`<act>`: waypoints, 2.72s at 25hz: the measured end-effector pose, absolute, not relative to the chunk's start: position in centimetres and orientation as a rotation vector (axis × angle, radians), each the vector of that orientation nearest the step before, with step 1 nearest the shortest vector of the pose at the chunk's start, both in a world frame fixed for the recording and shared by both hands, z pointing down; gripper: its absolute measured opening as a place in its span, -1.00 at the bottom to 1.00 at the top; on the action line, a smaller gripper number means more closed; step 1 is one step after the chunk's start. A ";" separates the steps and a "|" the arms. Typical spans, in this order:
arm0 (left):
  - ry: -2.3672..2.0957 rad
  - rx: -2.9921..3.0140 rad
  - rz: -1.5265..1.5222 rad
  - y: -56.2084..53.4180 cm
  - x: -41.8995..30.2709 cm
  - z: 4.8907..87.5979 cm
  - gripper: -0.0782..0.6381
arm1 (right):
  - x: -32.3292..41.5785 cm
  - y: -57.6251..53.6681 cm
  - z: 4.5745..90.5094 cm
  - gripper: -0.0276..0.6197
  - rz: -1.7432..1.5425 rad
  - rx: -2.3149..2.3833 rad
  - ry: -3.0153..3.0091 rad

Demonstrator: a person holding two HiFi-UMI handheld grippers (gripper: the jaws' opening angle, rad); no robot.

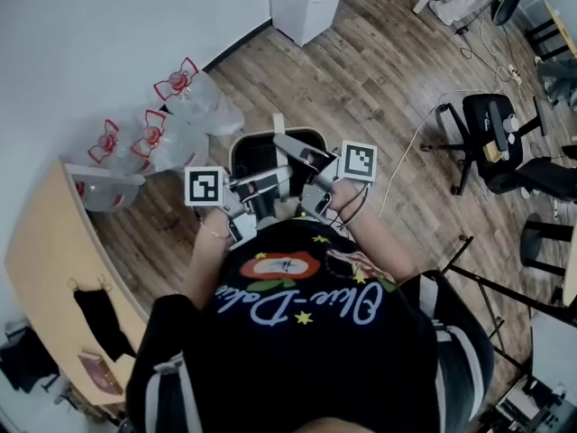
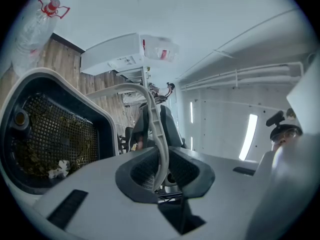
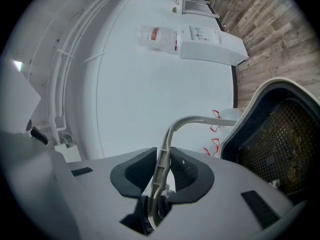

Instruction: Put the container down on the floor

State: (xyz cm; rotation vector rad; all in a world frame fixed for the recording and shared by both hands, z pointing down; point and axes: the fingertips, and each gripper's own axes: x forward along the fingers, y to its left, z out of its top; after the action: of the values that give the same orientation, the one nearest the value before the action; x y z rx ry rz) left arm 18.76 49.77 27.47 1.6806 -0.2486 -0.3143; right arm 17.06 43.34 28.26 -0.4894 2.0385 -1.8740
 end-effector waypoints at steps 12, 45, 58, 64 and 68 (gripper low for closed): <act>-0.272 1.685 -0.309 49.5 20.8 27.5 -0.64 | 19.2 43.1 28.3 -0.67 -1.880 -0.461 2.026; -0.269 1.649 -0.341 42.0 23.2 28.8 -0.64 | 21.8 35.7 29.5 -0.67 -1.895 -0.491 2.068; -0.204 1.647 -0.302 33.0 18.8 28.7 -0.64 | 18.0 26.5 29.4 -0.68 -1.848 -0.592 2.037; -0.175 1.656 -0.285 29.2 17.2 28.2 -0.64 | 16.7 22.8 28.9 -0.68 -1.829 -0.626 2.019; -0.162 1.645 -0.278 27.1 15.9 28.1 -0.64 | 15.5 20.5 28.8 -0.68 -1.814 -0.652 2.016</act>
State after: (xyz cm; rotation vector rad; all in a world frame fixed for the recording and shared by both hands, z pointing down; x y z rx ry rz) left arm 15.85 27.05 28.13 1.6449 -0.1620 -0.2778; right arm 15.51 20.51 28.77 -0.6518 2.0163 -1.8139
